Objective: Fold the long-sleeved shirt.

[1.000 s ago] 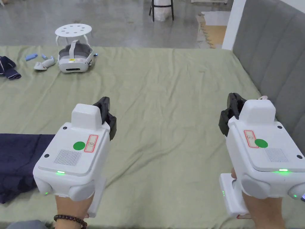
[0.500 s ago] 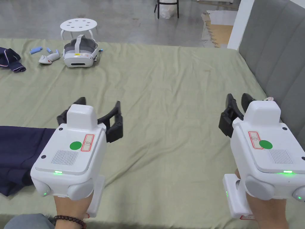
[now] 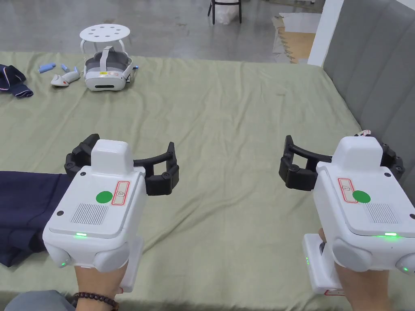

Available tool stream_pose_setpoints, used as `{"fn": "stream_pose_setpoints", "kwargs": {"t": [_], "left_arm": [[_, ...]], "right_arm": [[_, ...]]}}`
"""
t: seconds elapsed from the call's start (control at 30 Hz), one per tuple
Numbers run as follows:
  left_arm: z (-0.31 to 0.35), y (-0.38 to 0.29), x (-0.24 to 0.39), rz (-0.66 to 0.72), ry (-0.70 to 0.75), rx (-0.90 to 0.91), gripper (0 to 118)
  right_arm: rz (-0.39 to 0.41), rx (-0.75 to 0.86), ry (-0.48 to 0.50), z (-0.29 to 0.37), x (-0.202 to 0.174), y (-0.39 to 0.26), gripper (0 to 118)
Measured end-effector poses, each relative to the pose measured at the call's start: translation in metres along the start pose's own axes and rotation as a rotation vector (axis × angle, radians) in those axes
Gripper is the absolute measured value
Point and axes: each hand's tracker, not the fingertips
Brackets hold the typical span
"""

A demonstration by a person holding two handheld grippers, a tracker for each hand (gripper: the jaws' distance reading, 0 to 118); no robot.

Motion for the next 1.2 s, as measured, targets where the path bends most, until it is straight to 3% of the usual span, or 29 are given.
{"fn": "stream_pose_setpoints", "kwargs": {"t": [1.2], "left_arm": [[0.008,0.003,0.003,0.002,0.013,0.025,111]], "right_arm": [[-0.006,0.002,0.006,-0.005,0.013,0.006,118]]}}
